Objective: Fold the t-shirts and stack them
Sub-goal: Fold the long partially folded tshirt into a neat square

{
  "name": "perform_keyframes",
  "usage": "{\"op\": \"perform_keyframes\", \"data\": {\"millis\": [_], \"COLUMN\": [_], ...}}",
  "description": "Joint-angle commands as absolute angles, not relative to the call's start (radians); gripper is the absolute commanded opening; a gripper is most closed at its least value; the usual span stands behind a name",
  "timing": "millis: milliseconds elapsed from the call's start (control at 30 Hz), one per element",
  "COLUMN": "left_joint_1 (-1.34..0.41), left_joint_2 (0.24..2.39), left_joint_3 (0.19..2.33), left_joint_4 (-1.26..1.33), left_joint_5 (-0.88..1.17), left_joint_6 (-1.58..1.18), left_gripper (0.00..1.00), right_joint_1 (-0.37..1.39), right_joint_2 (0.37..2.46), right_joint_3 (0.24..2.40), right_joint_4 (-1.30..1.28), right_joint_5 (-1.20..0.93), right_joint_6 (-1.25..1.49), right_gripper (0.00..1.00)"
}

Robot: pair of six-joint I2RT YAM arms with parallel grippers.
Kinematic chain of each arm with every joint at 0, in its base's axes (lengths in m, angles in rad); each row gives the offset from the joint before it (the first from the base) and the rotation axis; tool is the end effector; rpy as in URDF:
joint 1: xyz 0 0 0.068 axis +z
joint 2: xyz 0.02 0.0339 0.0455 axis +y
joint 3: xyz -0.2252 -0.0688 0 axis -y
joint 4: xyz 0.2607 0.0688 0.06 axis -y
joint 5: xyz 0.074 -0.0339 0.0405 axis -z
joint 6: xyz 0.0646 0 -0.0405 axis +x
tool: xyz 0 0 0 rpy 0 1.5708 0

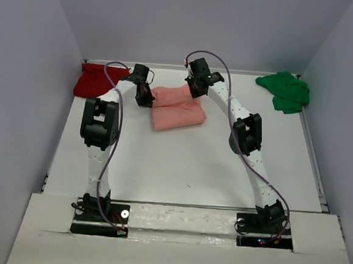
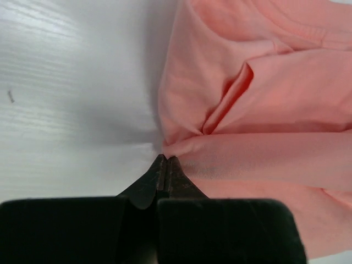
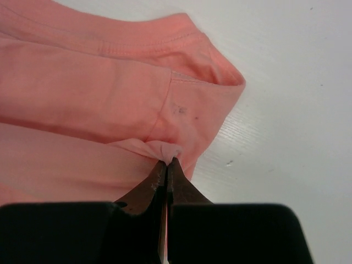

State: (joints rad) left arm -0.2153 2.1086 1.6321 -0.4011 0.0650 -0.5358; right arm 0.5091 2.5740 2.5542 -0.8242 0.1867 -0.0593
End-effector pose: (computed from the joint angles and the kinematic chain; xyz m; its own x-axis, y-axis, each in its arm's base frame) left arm 0.4710 -0.1073 0.1341 -0.7757 -0.3519 -0.5239 -0.1655 0.9145 -0.3692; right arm 0.4975 0.2640 0.1867 -0.6294 -0.4180 -0.6551 -0.4092 0.8949 -0.1778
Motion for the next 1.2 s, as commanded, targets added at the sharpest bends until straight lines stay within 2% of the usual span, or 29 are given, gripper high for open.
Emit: {"op": "perform_keyframes", "data": {"millis": [0, 67, 100, 133, 167, 200, 233, 267, 433, 533, 867, 1000, 1067, 1100, 1133, 1167], "left_joint_1": [-0.184, -0.186, -0.187, -0.187, -0.187, -0.192, -0.202, -0.210, -0.268, -0.324, -0.462, -0.468, -0.468, -0.466, -0.465, -0.462], "left_joint_2": [2.227, 2.249, 2.249, 2.246, 2.244, 2.240, 2.224, 2.211, 2.067, 1.964, 1.737, 1.668, 1.628, 1.618, 1.611, 1.608], "left_joint_3": [1.822, 1.857, 1.865, 1.876, 1.905, 1.920, 1.936, 1.936, 1.887, 1.827, 1.663, 1.526, 1.421, 1.390, 1.341, 1.327], "left_joint_4": [-0.503, -0.486, -0.480, -0.479, -0.476, -0.488, -0.491, -0.486, -0.462, -0.448, -0.443, -0.420, -0.379, -0.370, -0.356, -0.354], "left_joint_5": [0.100, 0.118, 0.115, 0.112, 0.117, 0.085, 0.059, 0.036, -0.118, -0.201, -0.195, -0.147, -0.143, -0.141, -0.135, -0.132], "left_joint_6": [-0.512, -0.497, -0.495, -0.497, -0.486, -0.476, -0.453, -0.439, -0.387, -0.371, -0.370, -0.416, -0.440, -0.448, -0.454, -0.468], "left_gripper": [0.00, 0.11, 0.17, 0.35, 0.43, 0.49, 0.57, 0.61, 0.74, 0.75, 0.74, 0.68, 0.56, 0.45, 0.22, 0.07], "right_joint_1": [0.445, 0.436, 0.436, 0.436, 0.436, 0.436, 0.436, 0.436, 0.436, 0.436, 0.486, 0.515, 0.541, 0.541, 0.555, 0.564], "right_joint_2": [2.628, 2.619, 2.619, 2.615, 2.614, 2.612, 2.614, 2.612, 2.556, 2.494, 2.228, 2.128, 2.093, 2.076, 2.047, 2.034], "right_joint_3": [2.539, 2.496, 2.487, 2.479, 2.464, 2.456, 2.454, 2.454, 2.419, 2.392, 2.243, 2.106, 2.002, 1.975, 1.929, 1.904], "right_joint_4": [-0.802, -0.798, -0.796, -0.796, -0.796, -0.795, -0.799, -0.799, -0.795, -0.785, -0.794, -0.788, -0.759, -0.753, -0.749, -0.744], "right_joint_5": [0.118, 0.095, 0.094, 0.080, 0.089, 0.098, 0.106, 0.118, 0.162, 0.195, 0.301, 0.265, 0.256, 0.243, 0.191, 0.178], "right_joint_6": [-0.051, -0.046, -0.038, -0.032, -0.032, -0.034, -0.041, -0.041, -0.067, -0.074, -0.054, -0.003, 0.033, 0.041, 0.051, 0.063], "right_gripper": [0.00, 0.00, 0.08, 0.14, 0.22, 0.39, 0.51, 0.52, 0.66, 0.71, 0.76, 0.73, 0.73, 0.72, 0.72, 0.71]}}
